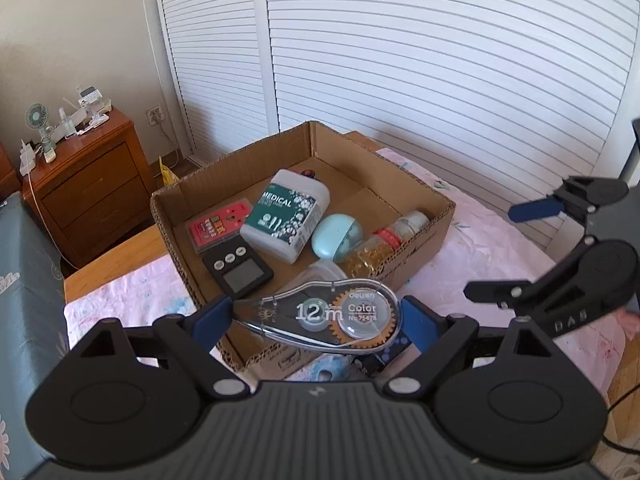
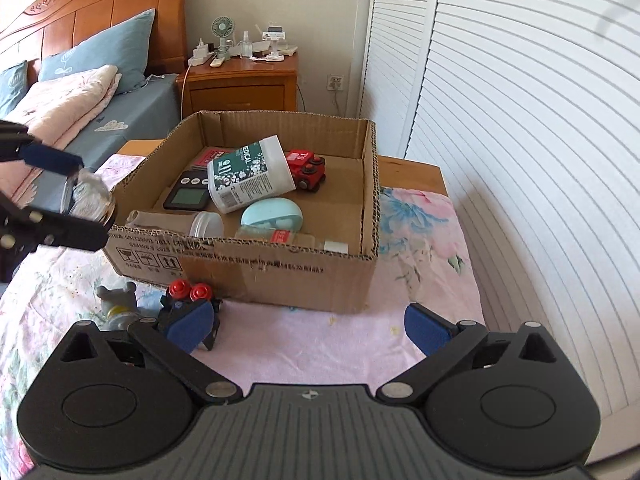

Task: Organize rigid objects
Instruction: 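Carry the tape dispenser and capsule jar into the box and release both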

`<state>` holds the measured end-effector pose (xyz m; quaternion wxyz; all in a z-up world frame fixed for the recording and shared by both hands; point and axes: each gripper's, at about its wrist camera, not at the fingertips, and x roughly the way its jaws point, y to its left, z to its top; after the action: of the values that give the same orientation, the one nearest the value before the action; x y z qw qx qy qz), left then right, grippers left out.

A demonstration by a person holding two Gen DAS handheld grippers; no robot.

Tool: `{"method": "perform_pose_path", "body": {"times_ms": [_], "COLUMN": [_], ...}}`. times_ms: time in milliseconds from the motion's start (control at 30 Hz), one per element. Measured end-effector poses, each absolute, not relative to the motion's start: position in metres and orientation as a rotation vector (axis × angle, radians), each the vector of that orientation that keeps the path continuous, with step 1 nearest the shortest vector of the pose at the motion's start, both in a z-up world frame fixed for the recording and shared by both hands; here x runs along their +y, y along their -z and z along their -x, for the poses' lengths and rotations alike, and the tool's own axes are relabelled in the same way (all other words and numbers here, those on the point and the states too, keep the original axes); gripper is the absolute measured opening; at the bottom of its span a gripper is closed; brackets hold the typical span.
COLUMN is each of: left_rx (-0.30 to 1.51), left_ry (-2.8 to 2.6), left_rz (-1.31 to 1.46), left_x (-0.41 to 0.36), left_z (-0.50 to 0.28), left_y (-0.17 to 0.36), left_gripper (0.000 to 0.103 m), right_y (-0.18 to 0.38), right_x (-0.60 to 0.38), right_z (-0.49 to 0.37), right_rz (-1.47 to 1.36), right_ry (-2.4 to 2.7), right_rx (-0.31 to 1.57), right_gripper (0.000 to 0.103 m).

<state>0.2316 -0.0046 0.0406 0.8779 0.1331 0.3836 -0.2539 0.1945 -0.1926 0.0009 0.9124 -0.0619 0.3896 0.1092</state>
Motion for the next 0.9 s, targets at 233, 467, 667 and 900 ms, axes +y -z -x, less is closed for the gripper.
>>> {"method": "perform_pose_path", "body": {"times_ms": [233, 467, 667, 900], "left_rx": [0.798, 0.844, 0.873, 0.878], "left_ry": [0.559, 0.593, 0.584, 0.52], "left_rz": [-0.318, -0.333, -0.34, -0.313], "left_x": [-0.053, -0.104, -0.13, -0.135], "left_z": [-0.268, -0.308, -0.334, -0.354], "left_y": [-0.05, -0.036, -0.018, -0.009], "left_gripper": [0.089, 0.089, 0.089, 0.093], "right_y": [0.0, -0.001, 0.003, 0.003], "right_x": [-0.214, -0.227, -0.232, -0.233], "right_z": [-0.178, -0.171, -0.169, -0.169], "right_rz": [0.038, 0.017, -0.006, -0.017], "right_ry": [-0.173, -0.148, -0.147, -0.152], "right_rx": [0.805, 0.813, 0.82, 0.819], "right_gripper": [0.103, 0.103, 0.103, 0.103]}}
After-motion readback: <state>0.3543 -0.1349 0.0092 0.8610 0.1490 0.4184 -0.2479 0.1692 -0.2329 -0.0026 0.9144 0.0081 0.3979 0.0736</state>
